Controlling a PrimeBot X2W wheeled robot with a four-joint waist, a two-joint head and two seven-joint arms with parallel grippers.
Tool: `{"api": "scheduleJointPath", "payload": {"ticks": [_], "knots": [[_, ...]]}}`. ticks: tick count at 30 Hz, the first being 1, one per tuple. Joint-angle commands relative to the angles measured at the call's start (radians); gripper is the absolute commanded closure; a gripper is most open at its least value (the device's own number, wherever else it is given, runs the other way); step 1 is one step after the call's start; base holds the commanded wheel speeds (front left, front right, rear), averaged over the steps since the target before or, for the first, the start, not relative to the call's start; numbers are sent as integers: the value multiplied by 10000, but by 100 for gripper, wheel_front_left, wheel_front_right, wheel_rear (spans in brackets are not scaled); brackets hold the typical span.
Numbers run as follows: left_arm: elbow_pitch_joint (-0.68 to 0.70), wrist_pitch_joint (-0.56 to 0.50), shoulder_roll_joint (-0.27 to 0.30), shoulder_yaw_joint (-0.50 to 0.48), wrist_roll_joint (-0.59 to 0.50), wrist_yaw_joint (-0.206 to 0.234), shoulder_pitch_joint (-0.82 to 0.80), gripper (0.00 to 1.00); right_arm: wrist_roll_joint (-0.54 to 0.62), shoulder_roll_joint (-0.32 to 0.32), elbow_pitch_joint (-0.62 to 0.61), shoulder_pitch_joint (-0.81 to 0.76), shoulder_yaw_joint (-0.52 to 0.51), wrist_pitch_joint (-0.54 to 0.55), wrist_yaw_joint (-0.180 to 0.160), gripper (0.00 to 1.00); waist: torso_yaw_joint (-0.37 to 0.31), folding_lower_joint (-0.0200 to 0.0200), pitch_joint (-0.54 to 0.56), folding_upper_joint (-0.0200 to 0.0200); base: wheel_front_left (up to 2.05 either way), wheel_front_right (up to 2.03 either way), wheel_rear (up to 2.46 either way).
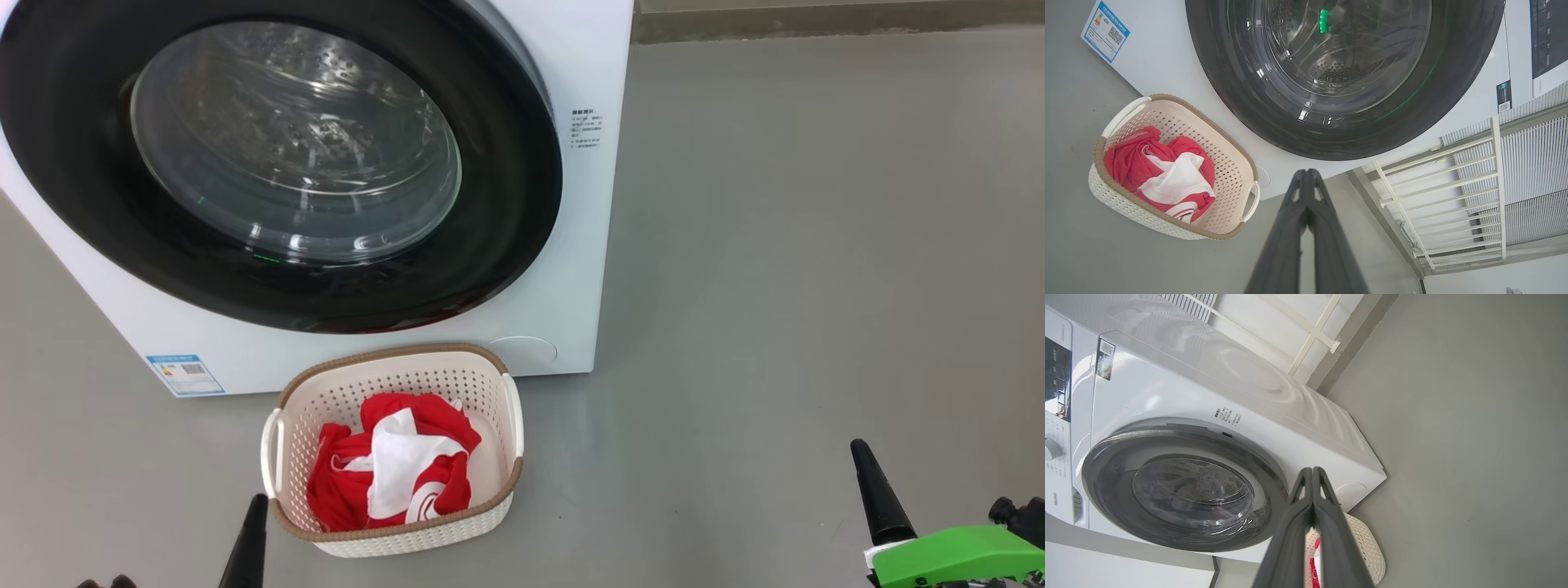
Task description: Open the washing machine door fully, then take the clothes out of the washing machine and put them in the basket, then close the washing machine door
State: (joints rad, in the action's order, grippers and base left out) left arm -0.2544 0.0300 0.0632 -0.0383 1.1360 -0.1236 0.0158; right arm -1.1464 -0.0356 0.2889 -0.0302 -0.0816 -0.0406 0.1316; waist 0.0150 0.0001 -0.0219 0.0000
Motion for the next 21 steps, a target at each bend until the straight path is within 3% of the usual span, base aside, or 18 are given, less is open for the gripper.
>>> {"api": "scheduleJointPath", "payload": {"ticks": [1,21], "knots": [[197,-61,70,-295,233,-46,-465,100,-272,-190,-288,464,88,76,-5,100,-4,-1,5,0,0,0,0],[153,-640,12,-461,2269,-57,-805,100,-2272,-224,-360,866,-22,669,-7,100,-69,-1,86,0,0,0,0]]}}
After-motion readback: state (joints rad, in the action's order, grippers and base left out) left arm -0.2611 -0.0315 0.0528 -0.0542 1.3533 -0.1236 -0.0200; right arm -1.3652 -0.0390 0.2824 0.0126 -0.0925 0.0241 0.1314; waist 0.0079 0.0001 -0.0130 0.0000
